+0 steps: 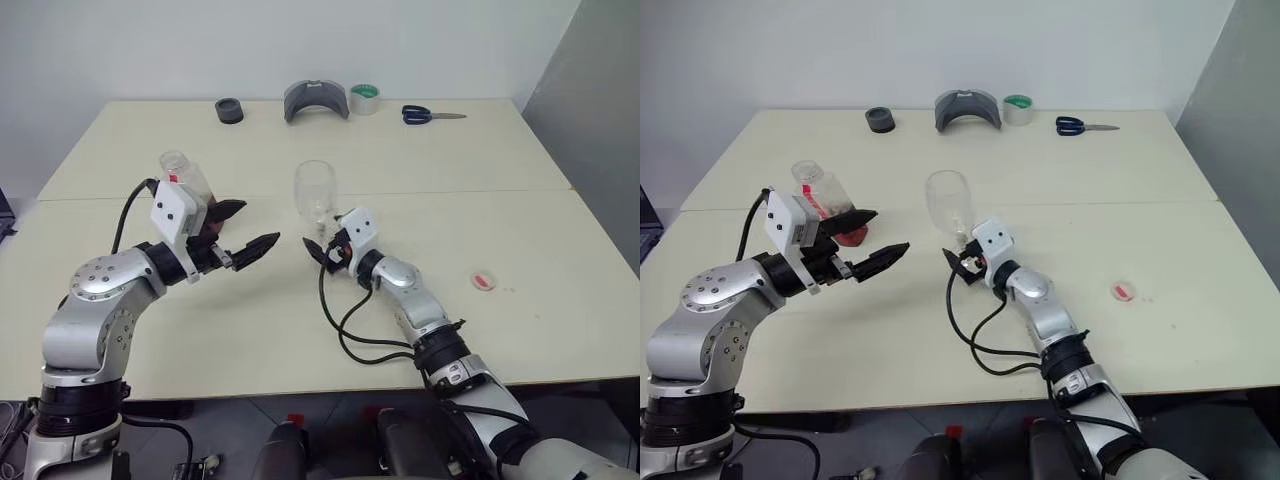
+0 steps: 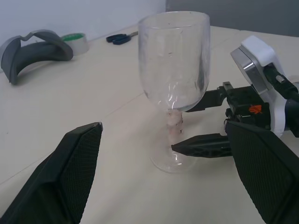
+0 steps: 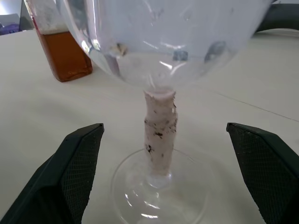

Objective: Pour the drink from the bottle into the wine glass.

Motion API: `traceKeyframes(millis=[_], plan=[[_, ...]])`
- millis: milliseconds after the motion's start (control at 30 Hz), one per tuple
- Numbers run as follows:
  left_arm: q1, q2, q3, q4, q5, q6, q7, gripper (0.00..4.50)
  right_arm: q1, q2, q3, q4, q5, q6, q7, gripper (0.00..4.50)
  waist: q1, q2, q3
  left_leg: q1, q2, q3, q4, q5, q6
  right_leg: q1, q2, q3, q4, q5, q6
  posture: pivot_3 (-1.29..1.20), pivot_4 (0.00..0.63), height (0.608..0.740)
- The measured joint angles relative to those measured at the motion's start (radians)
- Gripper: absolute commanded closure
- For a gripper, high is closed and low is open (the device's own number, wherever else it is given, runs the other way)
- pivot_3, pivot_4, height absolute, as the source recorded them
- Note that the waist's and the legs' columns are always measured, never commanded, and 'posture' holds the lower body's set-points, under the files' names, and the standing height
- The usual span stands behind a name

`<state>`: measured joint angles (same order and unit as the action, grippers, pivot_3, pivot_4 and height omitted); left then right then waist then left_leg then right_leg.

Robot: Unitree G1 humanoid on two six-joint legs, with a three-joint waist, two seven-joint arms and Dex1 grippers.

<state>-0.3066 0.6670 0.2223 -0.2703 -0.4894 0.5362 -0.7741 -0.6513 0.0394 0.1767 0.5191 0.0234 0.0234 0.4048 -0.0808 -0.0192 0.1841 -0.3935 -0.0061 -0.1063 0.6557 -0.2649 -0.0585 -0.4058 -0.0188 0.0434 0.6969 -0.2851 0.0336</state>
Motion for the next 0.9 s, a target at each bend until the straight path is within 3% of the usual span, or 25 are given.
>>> traceKeyframes(millis=[333, 567, 900], plan=[[0.055, -0.043, 0.0, -0.029, 0.007, -0.005, 0.069, 0.0, 0.207, -0.148, 0.017, -0.312, -0.001, 0.159, 0.052, 0.02, 0.004, 0.0, 0.0, 0.0, 0.0, 0.0, 0.0, 0.0, 0.0, 0.0, 0.0, 0.0, -0.001, 0.0, 0.0, 0.0, 0.15, 0.74], [0.186, -0.126, 0.001, 0.06, 0.144, -0.124, 0.213, 0.0, 0.353, -0.284, 0.066, -0.629, 0.021, 0.26, 0.168, 0.02, 0.009, 0.0, 0.0, 0.0, 0.0, 0.0, -0.001, 0.0, 0.0, 0.0, -0.001, 0.0, -0.001, 0.0, 0.0, 0.0, 0.15, 0.74], [0.165, -0.203, 0.055, 0.253, 0.227, -0.238, 0.393, 0.0, 0.425, -0.425, 0.085, -0.929, 0.226, 0.404, 0.371, 0.02, 0.032, -0.001, 0.0, -0.001, 0.0, -0.002, -0.001, 0.0, 0.0, 0.001, -0.001, -0.002, -0.004, 0.0, 0.0, 0.0, 0.15, 0.74]])
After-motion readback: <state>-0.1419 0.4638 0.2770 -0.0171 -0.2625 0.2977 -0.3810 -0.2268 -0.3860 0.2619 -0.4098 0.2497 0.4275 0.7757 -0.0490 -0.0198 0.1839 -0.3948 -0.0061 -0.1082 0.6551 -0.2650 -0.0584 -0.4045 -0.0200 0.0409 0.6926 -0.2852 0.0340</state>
